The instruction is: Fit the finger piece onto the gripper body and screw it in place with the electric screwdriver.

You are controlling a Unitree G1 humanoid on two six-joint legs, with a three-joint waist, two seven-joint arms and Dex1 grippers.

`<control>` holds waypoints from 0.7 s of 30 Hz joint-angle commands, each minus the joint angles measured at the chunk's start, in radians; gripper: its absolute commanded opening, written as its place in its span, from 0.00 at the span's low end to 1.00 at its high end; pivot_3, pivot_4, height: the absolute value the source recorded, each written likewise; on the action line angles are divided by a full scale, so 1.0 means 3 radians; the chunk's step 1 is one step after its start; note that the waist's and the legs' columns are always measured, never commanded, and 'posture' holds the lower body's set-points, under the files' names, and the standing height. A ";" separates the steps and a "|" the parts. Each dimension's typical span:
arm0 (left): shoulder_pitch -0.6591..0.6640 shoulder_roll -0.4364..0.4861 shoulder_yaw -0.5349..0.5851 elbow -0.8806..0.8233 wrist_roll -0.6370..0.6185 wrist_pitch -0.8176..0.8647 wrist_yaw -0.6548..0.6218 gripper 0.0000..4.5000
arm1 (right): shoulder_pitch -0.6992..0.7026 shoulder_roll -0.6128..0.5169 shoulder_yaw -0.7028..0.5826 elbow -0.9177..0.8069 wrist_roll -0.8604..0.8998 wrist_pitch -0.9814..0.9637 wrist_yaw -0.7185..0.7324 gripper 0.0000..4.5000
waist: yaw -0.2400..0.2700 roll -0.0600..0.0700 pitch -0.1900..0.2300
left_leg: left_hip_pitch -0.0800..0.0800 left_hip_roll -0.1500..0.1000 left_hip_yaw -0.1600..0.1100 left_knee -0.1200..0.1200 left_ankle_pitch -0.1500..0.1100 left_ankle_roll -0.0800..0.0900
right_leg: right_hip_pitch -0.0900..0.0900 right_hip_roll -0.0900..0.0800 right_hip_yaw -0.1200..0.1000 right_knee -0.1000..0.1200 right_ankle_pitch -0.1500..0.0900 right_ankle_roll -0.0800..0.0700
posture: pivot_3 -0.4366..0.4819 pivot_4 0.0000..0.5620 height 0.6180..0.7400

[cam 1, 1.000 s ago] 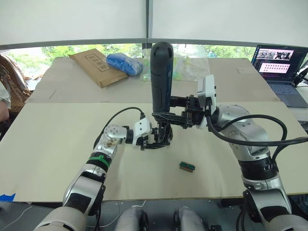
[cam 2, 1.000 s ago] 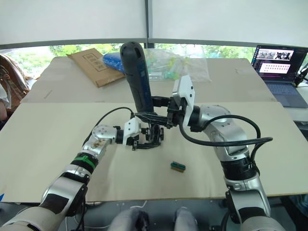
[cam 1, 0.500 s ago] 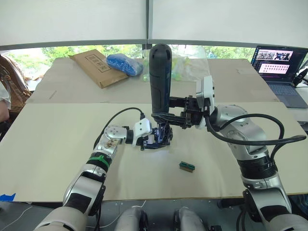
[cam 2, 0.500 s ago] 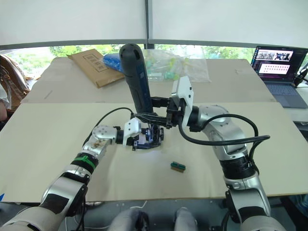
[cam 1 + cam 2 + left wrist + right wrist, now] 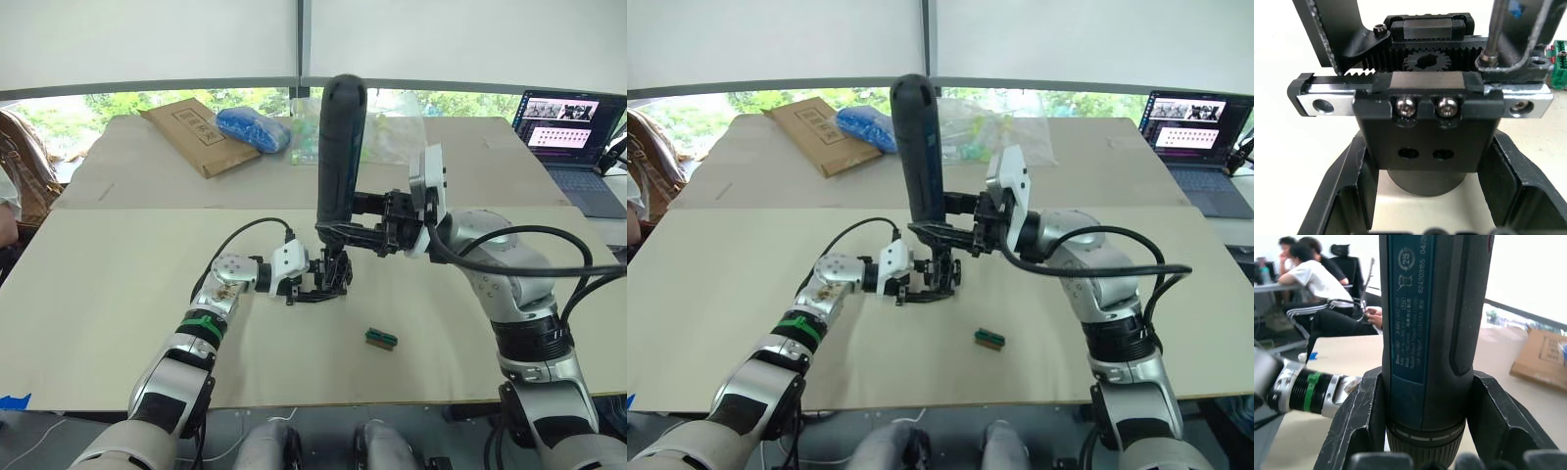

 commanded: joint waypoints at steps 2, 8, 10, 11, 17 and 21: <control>-0.0063 0.0008 0.0024 0.0046 0.0024 -0.0050 0.0010 0.51 | -0.0297 0.0005 -0.0474 -0.0468 0.0587 0.0148 -0.0125 0.43 | 0.0006 0.0000 0.0002 | -0.0002 0.0000 0.0000 -0.0001 0.0000 0.0000 | 0.0001 0.0001 -0.0004 0.0001 0.0000 0.0000 | 0.48 0.27 0.93; -0.0068 0.0055 0.0021 0.0064 0.0057 0.0064 0.0019 0.51 | -0.0214 -0.0169 -0.0789 -0.0807 0.1577 0.0766 -0.0307 0.43 | 0.0008 -0.0001 0.0003 | -0.0001 -0.0001 -0.0002 -0.0001 0.0000 0.0001 | 0.0007 0.0003 -0.0005 -0.0004 0.0001 0.0002 | 0.48 0.27 0.93; -0.0041 0.0098 0.0045 0.0010 0.0010 0.0110 -0.0044 0.75 | -0.0107 -0.0324 -0.0898 -0.0907 0.1884 0.0939 -0.0327 0.43 | 0.0009 -0.0002 0.0003 | -0.0002 0.0000 -0.0006 -0.0001 0.0000 0.0001 | 0.0006 0.0001 -0.0006 -0.0007 0.0002 0.0001 | 0.48 0.27 0.93; -0.0003 0.0148 0.0056 -0.0083 -0.0036 0.0166 -0.0134 0.83 | 0.0028 -0.0460 -0.0955 -0.0991 0.1972 0.1019 -0.0272 0.43 | 0.0009 -0.0002 0.0003 | -0.0001 0.0000 -0.0006 -0.0002 0.0000 0.0001 | 0.0006 0.0000 -0.0006 -0.0007 0.0002 0.0001 | 0.48 0.27 0.93; 0.0401 0.0581 0.0038 -0.1053 -0.0348 0.0688 -0.0694 1.00 | 0.0915 -0.0880 -0.1212 -0.1476 0.1835 0.0922 -0.0211 0.43 | 0.0009 -0.0002 0.0003 | -0.0004 0.0000 -0.0005 -0.0008 -0.0001 0.0001 | 0.0004 0.0001 -0.0007 -0.0008 0.0002 0.0001 | 0.48 0.27 0.93; 0.0841 0.0893 -0.0009 -0.2094 -0.0668 0.1259 -0.0960 1.00 | 0.1619 -0.0808 -0.1400 -0.1836 0.1484 0.0626 -0.0360 0.43 | 0.0010 -0.0001 0.0004 | -0.0003 0.0001 -0.0007 -0.0007 -0.0001 0.0001 | 0.0005 0.0001 -0.0004 -0.0013 0.0001 0.0001 | 0.48 0.27 0.93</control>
